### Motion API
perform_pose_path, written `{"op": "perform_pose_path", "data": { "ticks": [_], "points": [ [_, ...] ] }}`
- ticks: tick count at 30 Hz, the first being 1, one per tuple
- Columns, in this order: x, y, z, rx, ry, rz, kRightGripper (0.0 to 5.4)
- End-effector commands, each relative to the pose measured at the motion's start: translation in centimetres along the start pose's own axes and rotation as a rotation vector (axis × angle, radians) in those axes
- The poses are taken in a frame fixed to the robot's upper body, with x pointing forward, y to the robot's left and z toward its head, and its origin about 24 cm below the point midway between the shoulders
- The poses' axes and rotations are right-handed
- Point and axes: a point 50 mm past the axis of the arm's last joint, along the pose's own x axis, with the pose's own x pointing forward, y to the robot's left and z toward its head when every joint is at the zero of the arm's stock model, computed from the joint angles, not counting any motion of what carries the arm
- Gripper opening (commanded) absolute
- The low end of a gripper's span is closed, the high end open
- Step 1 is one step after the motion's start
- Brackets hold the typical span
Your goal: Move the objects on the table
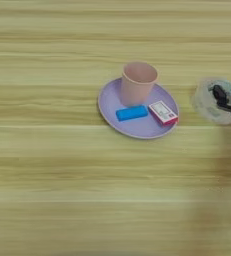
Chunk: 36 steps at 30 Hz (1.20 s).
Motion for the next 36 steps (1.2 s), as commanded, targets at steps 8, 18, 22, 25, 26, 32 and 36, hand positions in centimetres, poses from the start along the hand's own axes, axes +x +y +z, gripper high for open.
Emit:
{"op": "perform_pose_path", "data": {
  "ticks": [8,18,22,25,26,32,36],
  "points": [
    [-0.4,0.8,-0.9,-0.013,0.135,0.101,5.36],
    [-2.1,0.5,-1.5,-0.069,0.171,0.125,5.36],
    [-2.4,0.3,-1.1,-0.071,0.158,0.107,5.36],
    [-2.5,0.3,-0.6,-0.069,0.132,0.097,5.36],
    [-2.5,0.4,-0.4,-0.074,0.112,0.094,5.36],
    [-2.9,1.4,1.2,-0.102,-0.037,0.088,5.36],
    [-3.5,1.9,2.4,-0.108,-0.134,0.099,5.36]
  ]
}}
